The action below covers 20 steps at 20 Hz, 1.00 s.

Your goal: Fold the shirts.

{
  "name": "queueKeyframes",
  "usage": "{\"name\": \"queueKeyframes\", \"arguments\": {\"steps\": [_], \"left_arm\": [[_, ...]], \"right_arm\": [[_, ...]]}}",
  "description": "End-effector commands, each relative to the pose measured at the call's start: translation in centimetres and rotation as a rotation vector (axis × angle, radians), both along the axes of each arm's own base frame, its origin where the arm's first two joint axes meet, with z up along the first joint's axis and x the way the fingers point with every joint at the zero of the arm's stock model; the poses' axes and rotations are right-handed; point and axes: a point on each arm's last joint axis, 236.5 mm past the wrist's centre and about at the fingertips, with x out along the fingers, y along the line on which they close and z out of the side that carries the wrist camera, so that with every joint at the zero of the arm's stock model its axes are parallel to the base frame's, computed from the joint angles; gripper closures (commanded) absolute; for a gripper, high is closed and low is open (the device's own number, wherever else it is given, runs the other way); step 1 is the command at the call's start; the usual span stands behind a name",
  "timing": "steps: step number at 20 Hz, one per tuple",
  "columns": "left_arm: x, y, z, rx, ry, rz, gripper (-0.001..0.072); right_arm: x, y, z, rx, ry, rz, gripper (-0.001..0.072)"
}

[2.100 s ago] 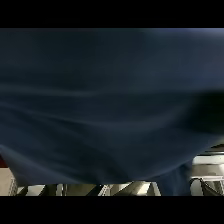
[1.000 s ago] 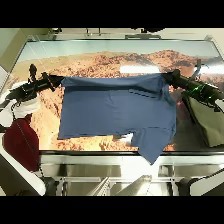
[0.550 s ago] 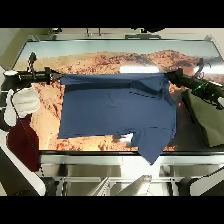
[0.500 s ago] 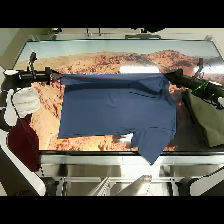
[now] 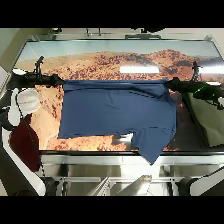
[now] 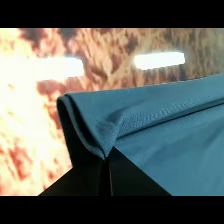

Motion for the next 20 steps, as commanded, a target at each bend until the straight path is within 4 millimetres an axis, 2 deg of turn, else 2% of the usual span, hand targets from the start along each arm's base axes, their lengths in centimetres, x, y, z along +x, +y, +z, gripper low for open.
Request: {"name": "queueKeyframes", "arguments": {"steps": [1,8,16,17,18,19,20], "left_arm": [[0.5,0.5,-1.5,0.050,-0.020,0.018,0.0688],[0.7,0.2,-1.3,0.044,-0.030,0.021,0.0688],[0.7,-2.2,-1.2,0.044,-0.034,-0.019,0.0687],[0.8,-2.2,-1.0,0.045,-0.037,-0.021,0.0686],[0.7,-2.2,-0.7,0.043,-0.038,-0.029,0.0681],[0.8,-2.2,0.0,0.036,-0.038,-0.031,0.0484],[0.9,-2.1,1.0,0.025,-0.037,-0.031,0.0343]], "right_arm": [[0.2,-0.8,-1.3,-0.084,0.006,-0.010,0.0697],[0.2,-0.5,-1.4,-0.088,0.003,-0.003,0.0697],[0.5,0.8,-1.4,-0.096,-0.003,0.006,0.0688],[0.6,0.7,-1.4,-0.100,-0.004,0.002,0.0676],[0.7,0.5,-1.3,-0.099,-0.003,-0.005,0.0534],[0.7,0.3,-1.2,-0.094,0.001,-0.012,0.0443],[0.7,0.0,-0.9,-0.079,0.014,-0.033,0.0441]]}}
